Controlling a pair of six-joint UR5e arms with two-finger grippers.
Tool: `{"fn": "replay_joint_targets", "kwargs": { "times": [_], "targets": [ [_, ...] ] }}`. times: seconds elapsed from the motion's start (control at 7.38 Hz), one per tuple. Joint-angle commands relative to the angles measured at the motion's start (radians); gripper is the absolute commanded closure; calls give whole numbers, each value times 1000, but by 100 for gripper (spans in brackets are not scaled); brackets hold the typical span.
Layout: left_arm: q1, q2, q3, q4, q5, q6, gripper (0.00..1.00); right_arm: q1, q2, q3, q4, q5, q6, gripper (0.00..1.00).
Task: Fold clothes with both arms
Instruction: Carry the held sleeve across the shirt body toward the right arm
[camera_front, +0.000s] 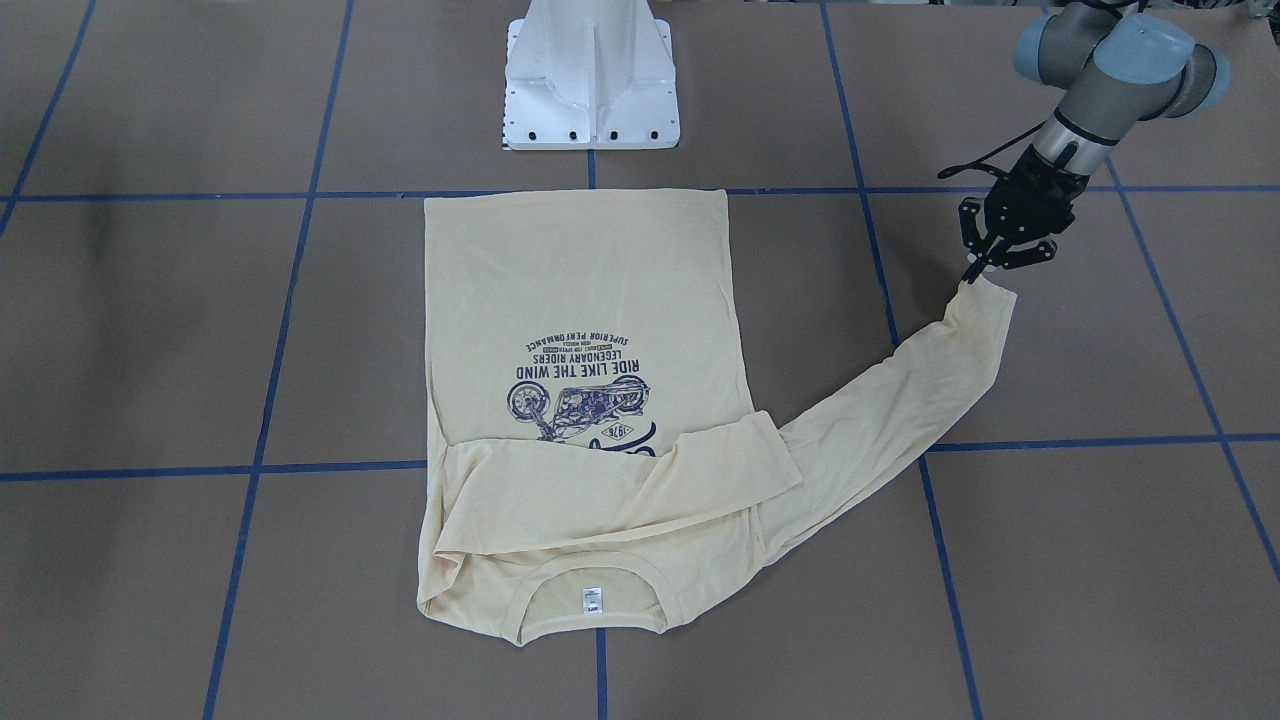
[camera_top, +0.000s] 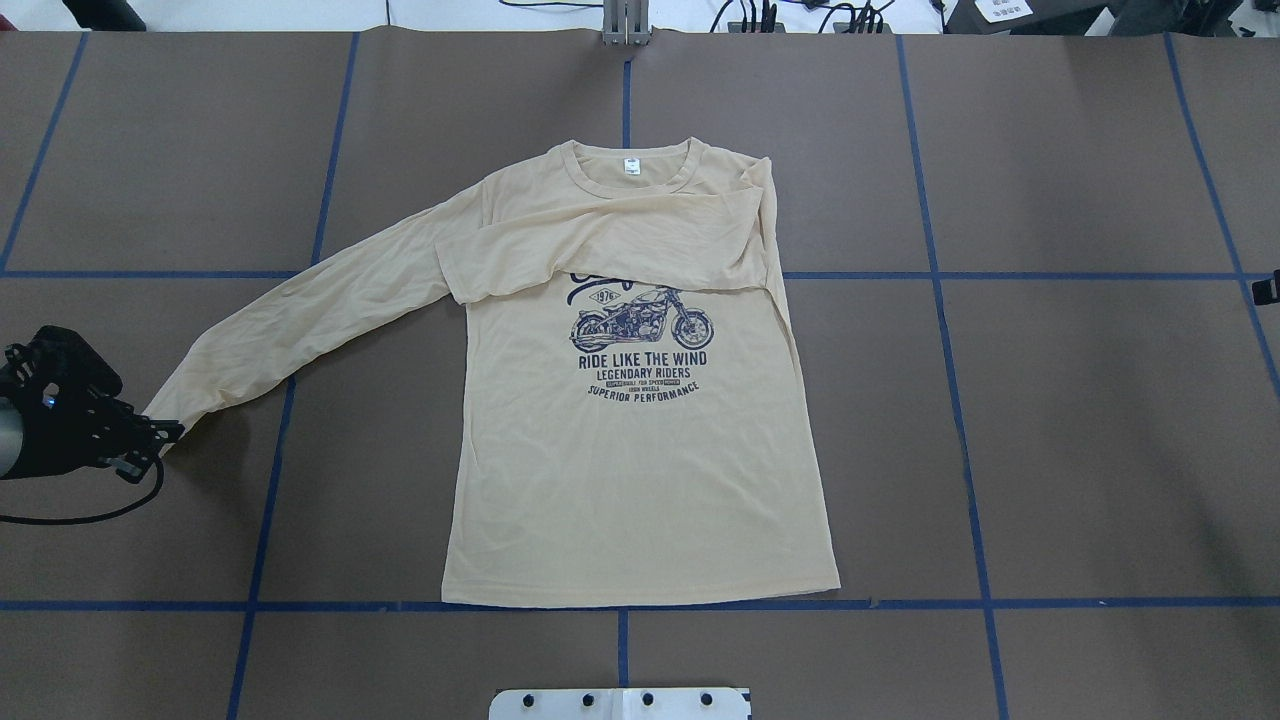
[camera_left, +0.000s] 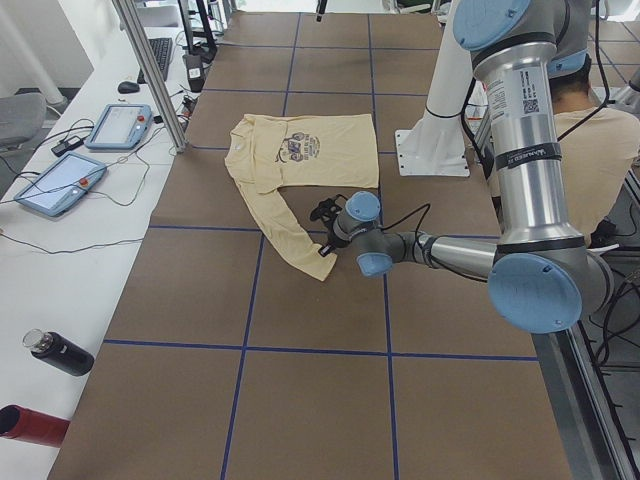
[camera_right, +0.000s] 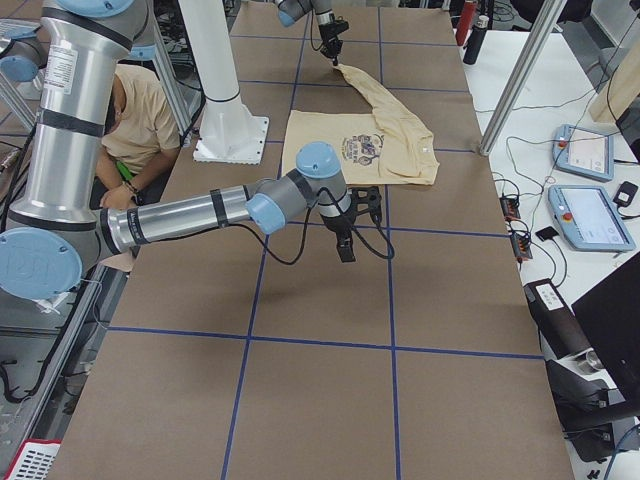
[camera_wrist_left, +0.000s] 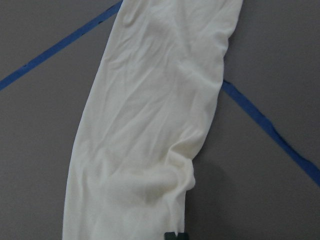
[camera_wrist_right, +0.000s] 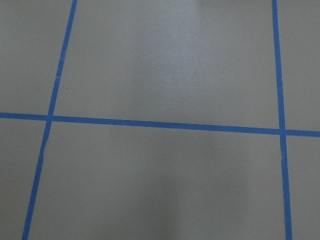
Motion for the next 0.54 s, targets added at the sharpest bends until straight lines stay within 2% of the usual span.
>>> {"fn": "replay_joint_targets", "kwargs": {
  "times": [0.0,0.27,0.41],
  "targets": [
    [-52,-148,-47,170,-47,1,100,0,-1,1,0,0,1,0],
    [-102,-392,-55,359,-45,2,100,0,-1,2,0,0,1,0],
    [-113,-537,-55,545,-45,2,100,0,1,2,0,0,1,0]
  ]
}}
